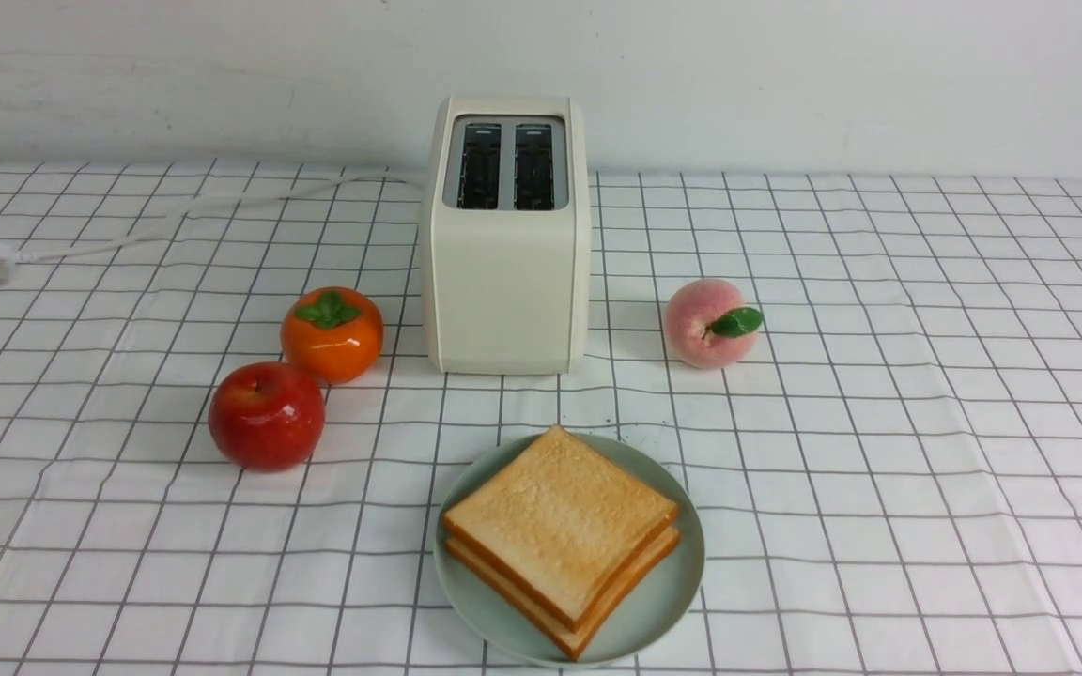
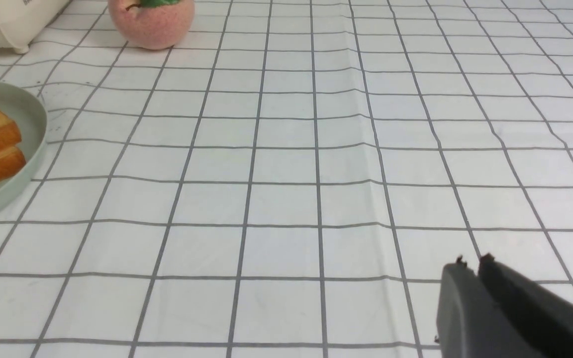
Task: Take toasted bread from bread machine on white checkered table place on plate.
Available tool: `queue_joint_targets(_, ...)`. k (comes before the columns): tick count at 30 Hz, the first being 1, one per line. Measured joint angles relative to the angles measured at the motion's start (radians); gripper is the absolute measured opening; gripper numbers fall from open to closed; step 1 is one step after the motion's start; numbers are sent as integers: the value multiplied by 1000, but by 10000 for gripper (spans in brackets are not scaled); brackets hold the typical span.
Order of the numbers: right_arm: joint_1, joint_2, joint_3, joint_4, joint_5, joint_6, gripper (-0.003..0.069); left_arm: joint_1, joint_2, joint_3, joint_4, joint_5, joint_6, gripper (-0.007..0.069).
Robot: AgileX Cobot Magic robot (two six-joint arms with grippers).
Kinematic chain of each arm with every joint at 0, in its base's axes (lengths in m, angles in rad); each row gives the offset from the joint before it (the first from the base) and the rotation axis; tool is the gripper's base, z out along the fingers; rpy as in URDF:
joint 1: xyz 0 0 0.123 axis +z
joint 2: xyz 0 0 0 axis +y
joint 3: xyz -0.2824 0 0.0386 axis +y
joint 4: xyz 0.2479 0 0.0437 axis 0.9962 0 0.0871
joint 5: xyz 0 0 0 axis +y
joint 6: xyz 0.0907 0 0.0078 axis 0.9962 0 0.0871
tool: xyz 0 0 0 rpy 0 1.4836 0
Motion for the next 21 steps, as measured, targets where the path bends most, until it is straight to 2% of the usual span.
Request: queue_joint_targets(21,0,0,0,0,0,0,73,0,0,0,0,0,0,-2)
